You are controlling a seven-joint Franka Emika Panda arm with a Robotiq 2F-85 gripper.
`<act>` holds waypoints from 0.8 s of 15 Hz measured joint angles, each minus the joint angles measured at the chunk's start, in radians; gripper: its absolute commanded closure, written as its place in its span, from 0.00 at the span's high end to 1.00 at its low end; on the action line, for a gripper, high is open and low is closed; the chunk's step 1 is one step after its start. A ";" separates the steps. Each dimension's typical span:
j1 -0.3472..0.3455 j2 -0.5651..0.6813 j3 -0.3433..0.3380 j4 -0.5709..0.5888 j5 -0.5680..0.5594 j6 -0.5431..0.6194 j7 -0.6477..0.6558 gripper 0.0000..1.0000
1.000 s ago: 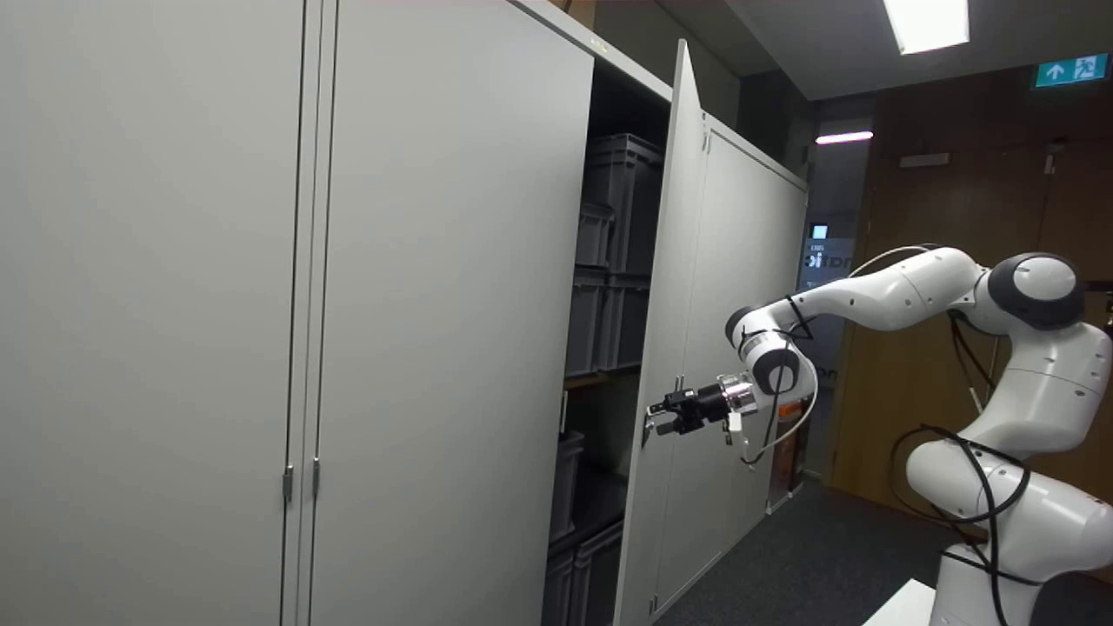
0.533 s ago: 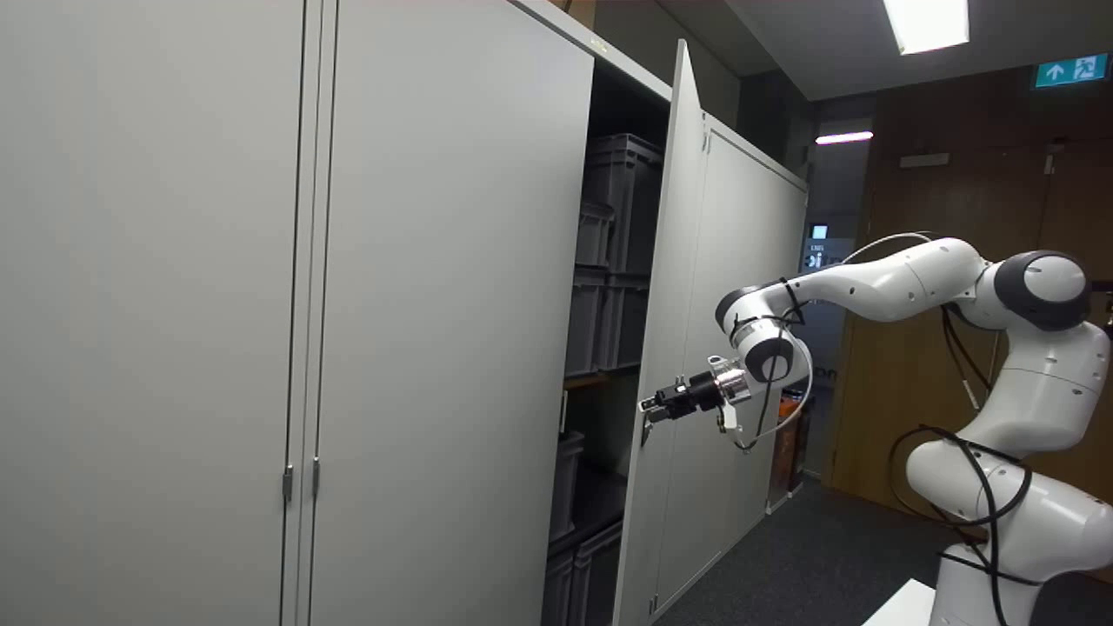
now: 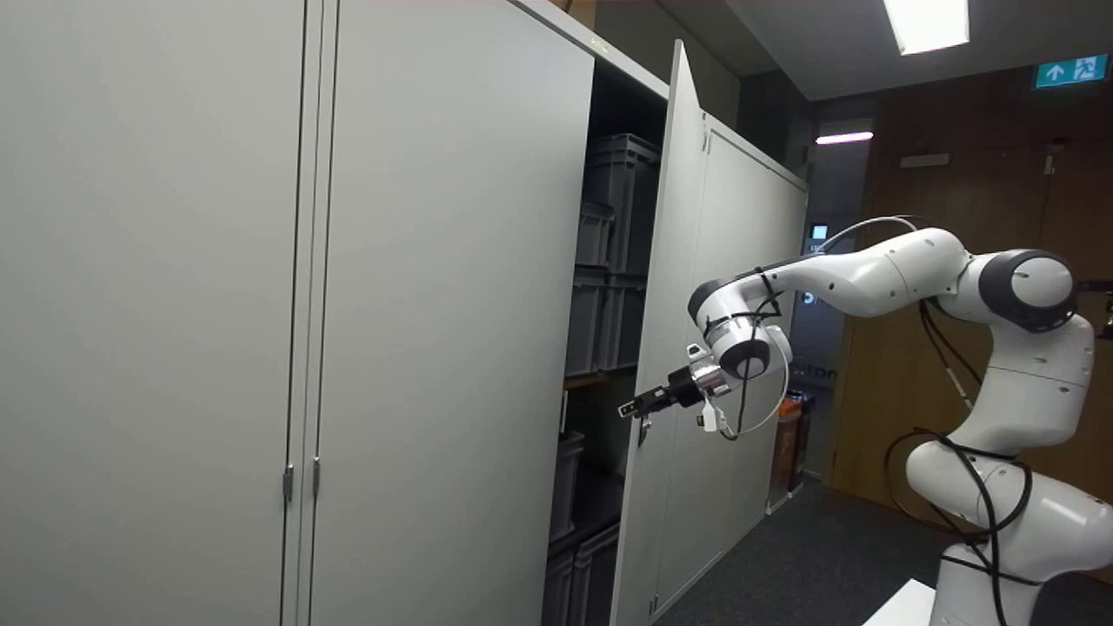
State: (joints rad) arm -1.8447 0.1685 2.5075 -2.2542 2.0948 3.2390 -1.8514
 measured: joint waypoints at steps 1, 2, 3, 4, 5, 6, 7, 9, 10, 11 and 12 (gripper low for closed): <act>0.001 -0.034 0.009 0.028 0.000 0.019 0.001 1.00; 0.002 -0.071 0.017 0.058 0.000 0.036 0.002 1.00; 0.003 -0.107 0.022 0.087 0.000 0.052 0.003 1.00; 0.007 -0.143 0.025 0.116 0.000 0.071 0.006 1.00; 0.014 -0.178 0.026 0.142 0.000 0.087 0.012 1.00; 0.018 -0.215 0.027 0.170 0.000 0.102 0.022 1.00; 0.066 -0.247 -0.015 0.186 -0.050 0.110 0.081 1.00; 0.098 -0.305 -0.034 0.218 -0.073 0.127 0.138 1.00; 0.098 -0.332 -0.030 0.234 -0.073 0.135 0.152 1.00; 0.098 -0.353 -0.026 0.245 -0.073 0.139 0.163 1.00; 0.098 -0.371 -0.024 0.253 -0.073 0.140 0.172 1.00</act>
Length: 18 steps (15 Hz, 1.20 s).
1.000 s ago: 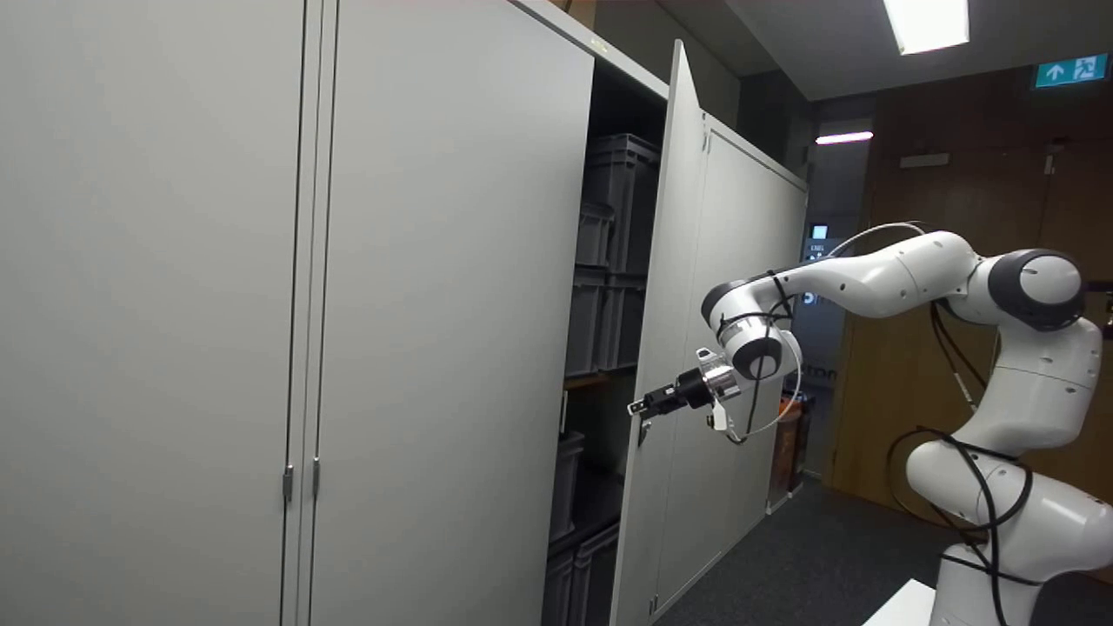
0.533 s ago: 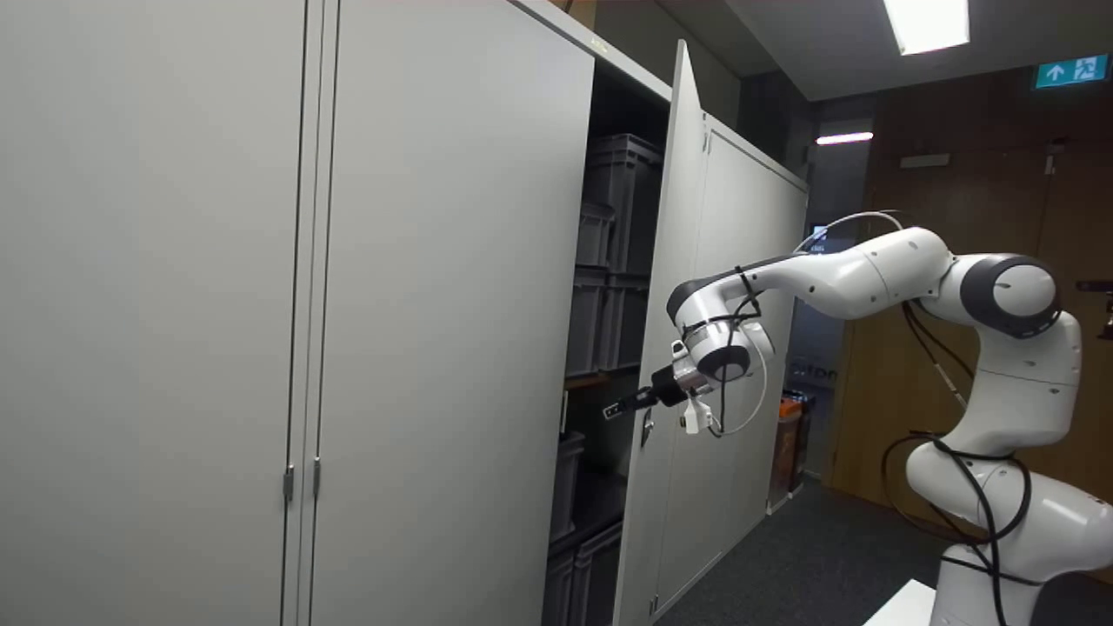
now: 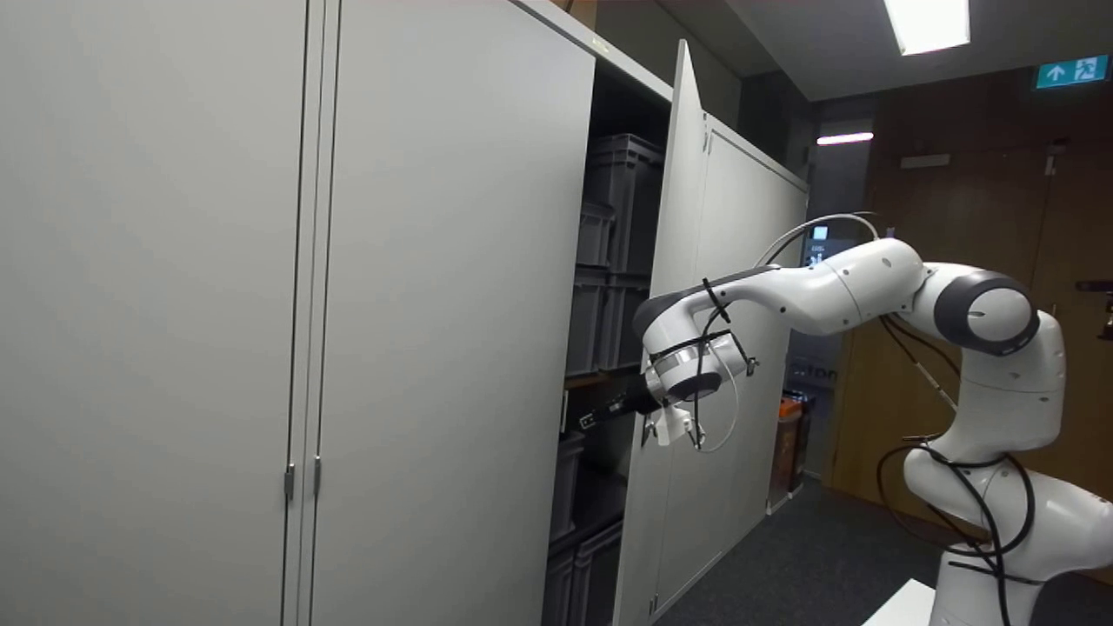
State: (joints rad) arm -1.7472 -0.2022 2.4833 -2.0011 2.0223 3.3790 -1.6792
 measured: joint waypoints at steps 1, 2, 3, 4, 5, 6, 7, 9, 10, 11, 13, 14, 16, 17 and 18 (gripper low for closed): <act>-0.001 -0.011 0.000 0.006 0.000 0.000 0.005 1.00; -0.002 -0.017 0.000 0.009 0.000 0.000 0.006 1.00; -0.004 -0.018 0.000 0.010 0.000 0.000 0.006 1.00; -0.005 -0.018 0.000 0.011 0.000 0.000 0.006 1.00; -0.007 -0.018 0.000 0.011 0.000 0.000 0.006 1.00; -0.008 -0.018 0.000 0.011 0.000 0.000 0.006 1.00; -0.008 -0.018 0.000 0.011 0.000 0.000 0.006 1.00; -0.008 -0.018 0.000 0.011 0.000 0.000 0.006 1.00; -0.008 -0.018 0.000 0.011 0.000 0.000 0.006 1.00; -0.008 -0.018 0.000 0.011 0.000 0.000 0.006 1.00; -0.008 -0.018 0.000 0.011 0.000 0.000 0.006 1.00; -0.008 -0.018 0.000 0.011 0.000 0.000 0.006 1.00; -0.008 -0.018 0.000 0.011 0.000 0.000 0.006 1.00; -0.008 -0.018 0.000 0.011 0.000 0.000 0.006 1.00; -0.008 -0.018 0.000 0.011 0.000 0.000 0.006 1.00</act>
